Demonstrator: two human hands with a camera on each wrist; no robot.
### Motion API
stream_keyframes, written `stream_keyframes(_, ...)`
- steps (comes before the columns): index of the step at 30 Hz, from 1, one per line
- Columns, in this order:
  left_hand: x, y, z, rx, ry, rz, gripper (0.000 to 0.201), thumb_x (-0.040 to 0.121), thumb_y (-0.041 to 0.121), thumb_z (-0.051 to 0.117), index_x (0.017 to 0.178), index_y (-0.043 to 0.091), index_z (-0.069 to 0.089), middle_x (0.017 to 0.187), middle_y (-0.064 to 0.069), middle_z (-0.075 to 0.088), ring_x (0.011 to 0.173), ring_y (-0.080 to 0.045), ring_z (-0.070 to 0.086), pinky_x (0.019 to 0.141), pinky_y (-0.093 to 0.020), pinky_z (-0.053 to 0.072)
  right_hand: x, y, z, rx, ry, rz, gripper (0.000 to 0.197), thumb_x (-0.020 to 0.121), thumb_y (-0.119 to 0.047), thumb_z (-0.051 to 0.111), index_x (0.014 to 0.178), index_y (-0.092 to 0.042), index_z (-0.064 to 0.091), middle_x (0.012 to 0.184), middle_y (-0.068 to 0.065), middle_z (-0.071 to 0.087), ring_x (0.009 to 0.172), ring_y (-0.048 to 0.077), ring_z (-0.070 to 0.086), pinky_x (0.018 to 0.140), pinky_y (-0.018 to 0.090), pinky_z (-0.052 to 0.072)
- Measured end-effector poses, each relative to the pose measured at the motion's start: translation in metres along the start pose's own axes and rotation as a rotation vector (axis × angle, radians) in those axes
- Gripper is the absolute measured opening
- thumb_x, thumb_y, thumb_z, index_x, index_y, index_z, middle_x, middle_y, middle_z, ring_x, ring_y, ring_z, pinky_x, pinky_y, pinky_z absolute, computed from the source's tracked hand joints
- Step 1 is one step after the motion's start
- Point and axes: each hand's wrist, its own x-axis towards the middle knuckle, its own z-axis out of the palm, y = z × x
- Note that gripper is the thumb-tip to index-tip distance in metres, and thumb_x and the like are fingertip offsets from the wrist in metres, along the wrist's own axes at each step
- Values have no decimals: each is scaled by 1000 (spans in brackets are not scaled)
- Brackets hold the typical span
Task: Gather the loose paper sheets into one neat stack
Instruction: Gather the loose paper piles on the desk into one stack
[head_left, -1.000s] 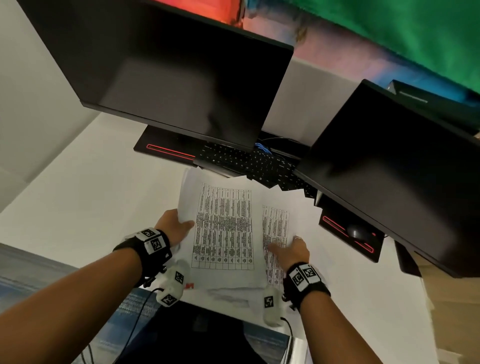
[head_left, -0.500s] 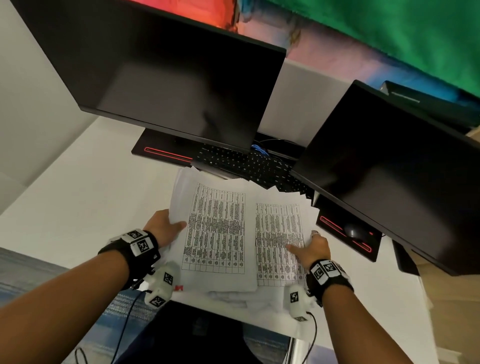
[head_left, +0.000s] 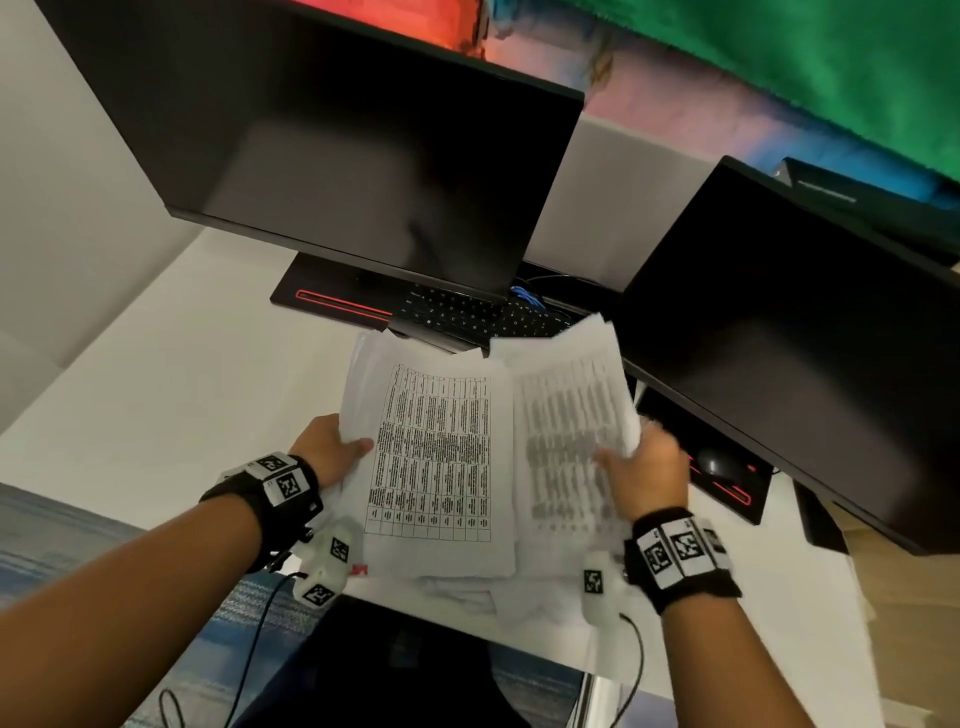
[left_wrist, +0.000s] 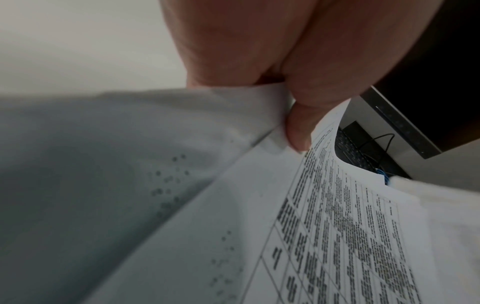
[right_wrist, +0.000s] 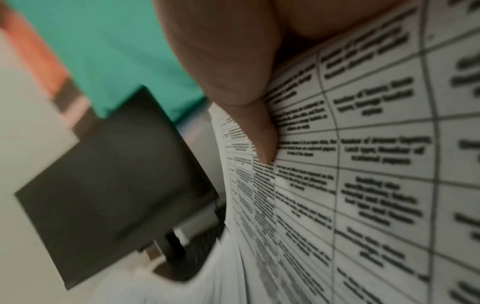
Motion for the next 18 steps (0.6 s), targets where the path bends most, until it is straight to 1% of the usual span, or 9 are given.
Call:
stream_keyframes(3,2,-1,1,7,-13,-1,34,97,25,62,123,3,63,115,-15,70,91,-26,62,80,-32,46,-9,-40,-51,12,149,-235,26,80,-20,80,101,-21,64,92,3,69,91,28,67,79,41,60)
stream_keyframes(5,3,-2,2,-4,-23,-8,34,97,25,63,124,4,63,116,-15,70,92,-26,62,81,-32,46,-19,-62,-82,155,180,-306,28,77,-17,83,101,-19,68,89,-3,72,83,19,71,73,32,59)
stream_keyframes(8,2,-1,4,-22,-27,-10,33,97,25,62,123,5,63,106,-11,70,91,-26,63,75,-31,46,-36,-81,-103,509,57,-309,31,79,-8,81,102,-25,70,89,-11,77,81,1,73,65,19,58)
stream_keyframes(10,0,0,5,17,-28,20,31,96,25,62,118,4,65,103,-8,68,90,-26,63,70,-29,46,-38,-81,-93,623,-46,-249,30,80,-5,79,102,-24,70,91,-13,77,81,3,74,60,20,59)
stream_keyframes(12,2,1,5,5,-40,33,28,96,23,59,109,0,68,105,-11,71,91,-29,65,74,-34,52,-30,-75,-66,575,-180,-151,29,80,-7,79,101,-26,69,92,-8,78,83,11,76,66,30,61)
stream_keyframes(13,4,0,5,-49,-53,27,27,96,24,57,104,1,69,106,-13,72,93,-31,66,82,-40,55,-23,-70,-48,518,-250,-90,30,80,-10,79,103,-27,68,94,-6,77,86,16,75,74,37,61)
stream_keyframes(15,4,1,3,-184,-66,-17,38,99,37,49,102,5,70,111,-16,72,97,-33,68,93,-47,54,-7,-56,-7,396,-347,25,40,77,-17,83,112,-26,66,103,-4,75,96,21,72,87,47,58)
stream_keyframes(16,4,2,3,-232,-56,-55,52,100,49,42,107,6,69,115,-16,71,100,-33,67,97,-46,52,0,-48,13,345,-375,69,48,75,-20,85,117,-25,64,111,-2,73,100,22,70,91,49,56)
stream_keyframes(18,5,3,8,-290,-33,-133,77,99,65,26,128,5,63,128,-16,65,116,-35,62,107,-47,43,11,-28,46,198,-376,111,64,75,-22,85,131,-22,55,130,6,64,113,26,64,99,45,52)
